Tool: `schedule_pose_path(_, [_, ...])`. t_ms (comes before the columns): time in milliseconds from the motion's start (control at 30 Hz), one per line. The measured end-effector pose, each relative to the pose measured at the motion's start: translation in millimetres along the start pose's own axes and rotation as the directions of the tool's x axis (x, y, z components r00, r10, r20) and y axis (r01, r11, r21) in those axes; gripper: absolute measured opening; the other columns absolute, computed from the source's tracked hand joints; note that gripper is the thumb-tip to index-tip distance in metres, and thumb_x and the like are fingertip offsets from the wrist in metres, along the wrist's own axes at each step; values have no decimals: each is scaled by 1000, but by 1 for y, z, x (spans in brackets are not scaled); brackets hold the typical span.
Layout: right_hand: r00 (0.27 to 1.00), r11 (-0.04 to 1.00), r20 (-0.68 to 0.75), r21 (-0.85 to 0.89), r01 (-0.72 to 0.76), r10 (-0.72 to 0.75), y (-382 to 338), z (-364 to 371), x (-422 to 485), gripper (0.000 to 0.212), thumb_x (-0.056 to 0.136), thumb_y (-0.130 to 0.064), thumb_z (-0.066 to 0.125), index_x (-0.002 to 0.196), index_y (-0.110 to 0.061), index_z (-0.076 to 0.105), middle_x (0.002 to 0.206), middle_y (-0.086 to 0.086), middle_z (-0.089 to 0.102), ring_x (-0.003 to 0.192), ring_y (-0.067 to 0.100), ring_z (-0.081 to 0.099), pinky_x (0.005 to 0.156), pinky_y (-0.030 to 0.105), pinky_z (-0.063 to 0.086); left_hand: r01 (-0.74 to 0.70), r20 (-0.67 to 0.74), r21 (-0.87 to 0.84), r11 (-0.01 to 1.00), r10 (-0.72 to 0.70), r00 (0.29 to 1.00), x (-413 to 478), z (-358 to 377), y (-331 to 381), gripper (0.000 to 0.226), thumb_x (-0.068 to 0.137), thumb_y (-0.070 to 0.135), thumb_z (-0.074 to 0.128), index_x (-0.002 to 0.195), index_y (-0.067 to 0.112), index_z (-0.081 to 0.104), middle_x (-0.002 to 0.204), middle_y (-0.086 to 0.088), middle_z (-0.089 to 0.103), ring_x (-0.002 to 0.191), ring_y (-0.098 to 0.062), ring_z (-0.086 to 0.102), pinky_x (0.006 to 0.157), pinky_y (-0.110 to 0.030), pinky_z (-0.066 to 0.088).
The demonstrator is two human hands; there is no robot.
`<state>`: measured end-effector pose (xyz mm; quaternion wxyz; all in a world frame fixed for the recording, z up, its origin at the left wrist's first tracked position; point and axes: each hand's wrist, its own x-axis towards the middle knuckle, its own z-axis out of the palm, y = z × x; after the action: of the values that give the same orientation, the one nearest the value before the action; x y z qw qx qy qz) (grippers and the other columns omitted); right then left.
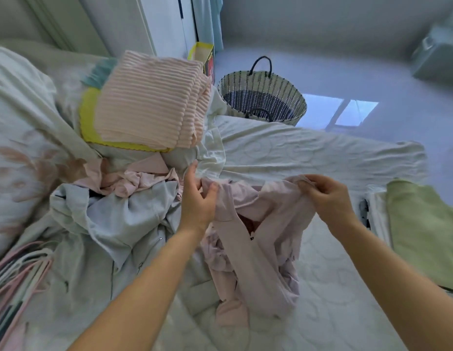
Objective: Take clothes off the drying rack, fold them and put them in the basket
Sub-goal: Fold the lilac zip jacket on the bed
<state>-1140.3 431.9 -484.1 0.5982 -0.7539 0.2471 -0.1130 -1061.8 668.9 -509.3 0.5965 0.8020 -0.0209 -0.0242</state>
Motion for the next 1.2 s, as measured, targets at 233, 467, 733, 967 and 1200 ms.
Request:
schedule_pose_path(233, [951,883,254,-385,269,-179,-124,-72,-22,22,81,4,68,97,-11,73,82,-5,66,76,7,57,72,20,43,179,398,163,970,-231,888,-26,-68,134,90,61,27,71,143,16,36,100,-13,67,89,-23,63,78,-33,50])
schedule_pose_path(467, [848,588,313,-615,525,-428,-214,-111,-65,16,88,-3,56,95,-10,69,90,1,56,84,24,56,73,23,33,49,495,440,897,-287,820,-73,-90,214,74,78,8,75,141,9,36,108,-14,63,88,-14,62,69,-19,48])
schedule_pose_path(733, [828,638,81,-598,485,-555,-314,-153,-89,2,97,-17,46,95,-18,48,83,1,56,76,26,47,69,28,29,-270,289,79,960,237,928,-86,-103,340,38,89,12,64,123,19,49,74,-3,51,64,-8,52,60,-24,50])
schedule_pose_path(967, [752,696,-68,-440,568,-656,-376,-171,-114,8,95,-12,50,100,-13,56,90,-1,55,87,18,51,72,22,31,-385,147,93,918,369,918,-98,-108,408,37,85,26,68,121,24,57,92,-3,61,83,-14,58,77,-27,47])
schedule_pose_path(1200, [799,754,51,-301,584,-599,-368,-181,-168,13,96,-8,51,89,-19,54,71,17,53,58,15,40,47,13,31,-518,85,133,845,511,855,-127,-128,414,21,86,8,68,97,25,65,76,9,54,59,1,50,66,-15,45])
